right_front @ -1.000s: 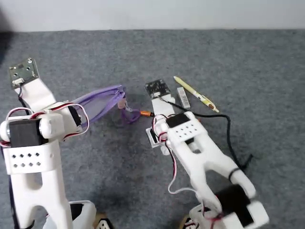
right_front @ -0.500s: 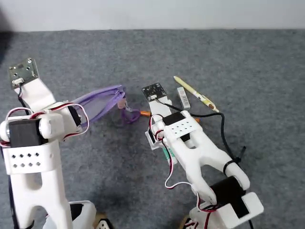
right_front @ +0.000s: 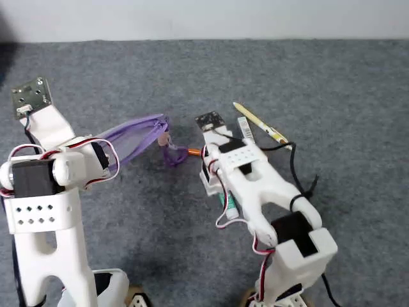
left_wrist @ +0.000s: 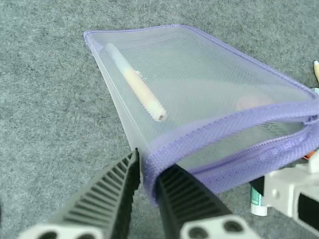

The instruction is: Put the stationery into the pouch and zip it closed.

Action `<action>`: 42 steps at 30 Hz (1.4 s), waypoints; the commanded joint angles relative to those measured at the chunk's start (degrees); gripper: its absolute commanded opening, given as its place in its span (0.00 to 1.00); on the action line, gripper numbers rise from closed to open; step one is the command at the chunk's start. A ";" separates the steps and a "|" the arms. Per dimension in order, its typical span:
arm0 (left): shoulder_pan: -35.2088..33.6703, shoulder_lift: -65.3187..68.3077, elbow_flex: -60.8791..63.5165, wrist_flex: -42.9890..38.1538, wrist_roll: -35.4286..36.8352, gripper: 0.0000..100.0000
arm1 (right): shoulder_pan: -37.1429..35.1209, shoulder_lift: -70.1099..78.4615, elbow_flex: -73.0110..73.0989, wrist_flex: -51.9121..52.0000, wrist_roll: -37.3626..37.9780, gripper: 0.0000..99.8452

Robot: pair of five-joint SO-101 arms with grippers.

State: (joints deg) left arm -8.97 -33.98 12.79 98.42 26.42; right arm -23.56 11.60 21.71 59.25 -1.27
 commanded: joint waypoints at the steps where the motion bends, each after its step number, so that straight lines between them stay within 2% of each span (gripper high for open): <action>1: 0.53 -0.09 -2.77 0.35 0.44 0.01 | 1.54 -0.31 -7.65 7.96 0.53 0.02; 9: 0.62 -0.09 -2.77 0.35 0.44 0.01 | 0.66 -12.79 -14.86 22.37 0.44 0.01; 18: 0.62 -0.09 -2.95 2.11 0.44 0.01 | -5.41 -38.99 -14.68 23.43 0.35 0.01; 23: 0.70 -0.09 -3.56 2.02 0.44 0.01 | -9.63 -46.37 -14.59 14.90 -4.31 0.01; 30: 0.70 0.26 -6.46 2.02 0.44 0.01 | -15.78 -46.99 -14.33 -2.33 -9.93 0.01; 38: 0.53 4.48 -6.73 2.02 0.44 0.01 | -19.82 -47.69 -2.11 -35.03 -8.35 0.01; 42: 0.53 4.75 -6.73 2.02 0.44 0.01 | -21.58 -47.69 5.98 -46.81 -5.45 0.01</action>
State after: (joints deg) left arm -8.79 -29.49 9.01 99.38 26.42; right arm -43.87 -34.20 24.62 21.36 -8.66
